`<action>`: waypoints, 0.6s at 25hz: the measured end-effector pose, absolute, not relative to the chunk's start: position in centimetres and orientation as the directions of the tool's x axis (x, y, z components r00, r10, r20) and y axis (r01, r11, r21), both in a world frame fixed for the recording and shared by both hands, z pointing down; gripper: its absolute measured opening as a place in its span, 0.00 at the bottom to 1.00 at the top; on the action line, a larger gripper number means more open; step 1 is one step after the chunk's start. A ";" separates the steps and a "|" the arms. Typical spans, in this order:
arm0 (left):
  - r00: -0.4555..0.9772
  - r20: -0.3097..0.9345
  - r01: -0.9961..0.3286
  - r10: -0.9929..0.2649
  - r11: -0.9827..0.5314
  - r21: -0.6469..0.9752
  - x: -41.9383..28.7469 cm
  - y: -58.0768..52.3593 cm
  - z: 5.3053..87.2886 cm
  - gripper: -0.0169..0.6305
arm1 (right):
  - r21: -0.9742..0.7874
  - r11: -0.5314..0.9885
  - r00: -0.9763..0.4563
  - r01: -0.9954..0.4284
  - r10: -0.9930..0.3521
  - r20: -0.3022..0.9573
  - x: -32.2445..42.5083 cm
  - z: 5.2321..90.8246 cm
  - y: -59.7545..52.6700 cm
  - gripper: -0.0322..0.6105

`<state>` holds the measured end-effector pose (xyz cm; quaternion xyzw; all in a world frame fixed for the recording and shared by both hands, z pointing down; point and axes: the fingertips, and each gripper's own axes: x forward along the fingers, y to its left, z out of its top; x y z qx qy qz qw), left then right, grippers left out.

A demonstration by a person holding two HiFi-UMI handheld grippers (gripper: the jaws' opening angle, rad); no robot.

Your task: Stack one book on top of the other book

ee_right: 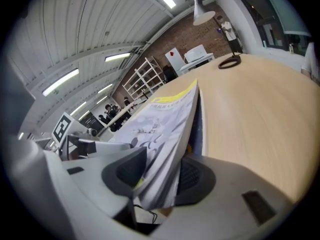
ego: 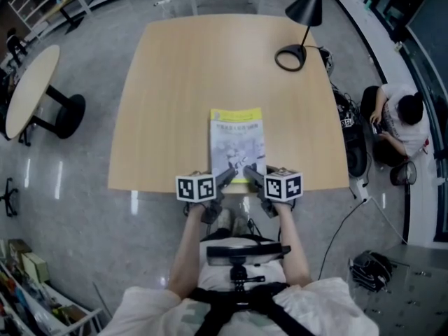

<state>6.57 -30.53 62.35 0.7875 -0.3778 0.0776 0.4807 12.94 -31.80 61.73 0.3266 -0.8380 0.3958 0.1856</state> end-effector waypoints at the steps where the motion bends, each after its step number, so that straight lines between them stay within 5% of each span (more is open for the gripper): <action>1: 0.701 0.486 -0.671 -0.522 -0.253 0.697 6.6 -30.6 62.4 0.19 | -0.523 0.475 -0.703 -0.708 -0.409 0.582 13.0 61.8 -31.9 0.30; 11: 0.674 0.516 -0.706 -0.529 -0.257 0.660 6.2 -30.8 62.7 0.19 | -0.276 0.505 -0.541 -0.818 -0.510 0.669 14.6 62.2 -32.9 0.56; 15: 0.660 0.529 -0.723 -0.533 -0.260 0.640 6.0 -30.8 62.7 0.19 | -0.263 0.467 -0.522 -0.844 -0.607 0.598 16.2 59.4 -34.6 0.57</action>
